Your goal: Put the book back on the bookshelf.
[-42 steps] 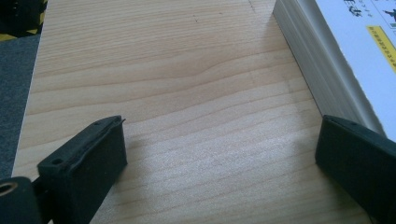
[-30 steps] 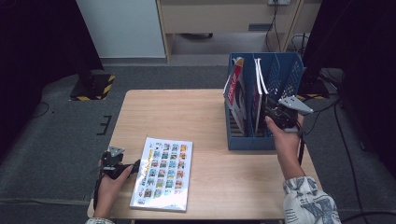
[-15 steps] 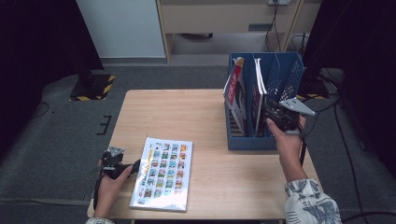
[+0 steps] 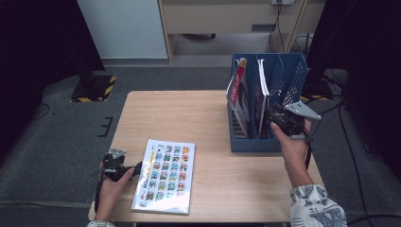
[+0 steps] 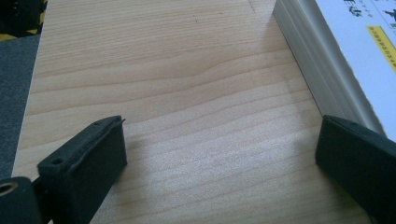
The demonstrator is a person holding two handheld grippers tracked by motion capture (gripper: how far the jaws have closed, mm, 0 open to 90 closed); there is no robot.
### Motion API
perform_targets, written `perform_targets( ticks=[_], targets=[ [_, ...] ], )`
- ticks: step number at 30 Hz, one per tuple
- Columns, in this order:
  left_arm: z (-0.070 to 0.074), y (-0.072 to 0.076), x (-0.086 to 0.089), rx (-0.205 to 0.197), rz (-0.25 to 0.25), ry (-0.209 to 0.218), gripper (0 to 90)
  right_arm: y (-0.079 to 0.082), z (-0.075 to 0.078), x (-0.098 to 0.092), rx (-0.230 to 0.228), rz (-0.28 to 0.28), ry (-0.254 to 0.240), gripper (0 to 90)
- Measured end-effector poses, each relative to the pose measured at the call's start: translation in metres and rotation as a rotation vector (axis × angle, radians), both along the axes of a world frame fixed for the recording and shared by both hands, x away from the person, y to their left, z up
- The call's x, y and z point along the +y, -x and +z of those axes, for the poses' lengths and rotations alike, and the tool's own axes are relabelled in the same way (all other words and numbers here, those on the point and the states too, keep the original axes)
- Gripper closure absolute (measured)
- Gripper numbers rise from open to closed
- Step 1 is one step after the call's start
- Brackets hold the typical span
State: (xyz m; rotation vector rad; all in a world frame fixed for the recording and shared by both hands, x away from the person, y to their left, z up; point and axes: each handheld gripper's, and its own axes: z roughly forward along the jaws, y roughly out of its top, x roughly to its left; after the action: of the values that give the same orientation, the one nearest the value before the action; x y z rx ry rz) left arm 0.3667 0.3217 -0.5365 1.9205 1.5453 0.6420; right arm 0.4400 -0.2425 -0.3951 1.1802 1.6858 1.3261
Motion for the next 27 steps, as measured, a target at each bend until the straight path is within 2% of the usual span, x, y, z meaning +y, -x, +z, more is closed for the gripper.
perform_targets(
  ticks=[13, 27],
  targets=[
    [0.0, 0.0, 0.0, 0.0, 0.0, 0.0, 1.3, 0.008, -0.003, 0.0, -0.004, 0.012, -0.001, 56.2],
    [0.0, 0.0, 0.0, 0.0, 0.0, 0.0, 1.3, 0.022, -0.01, 0.009, 0.0, 0.027, -0.001, 38.7]
  ],
)
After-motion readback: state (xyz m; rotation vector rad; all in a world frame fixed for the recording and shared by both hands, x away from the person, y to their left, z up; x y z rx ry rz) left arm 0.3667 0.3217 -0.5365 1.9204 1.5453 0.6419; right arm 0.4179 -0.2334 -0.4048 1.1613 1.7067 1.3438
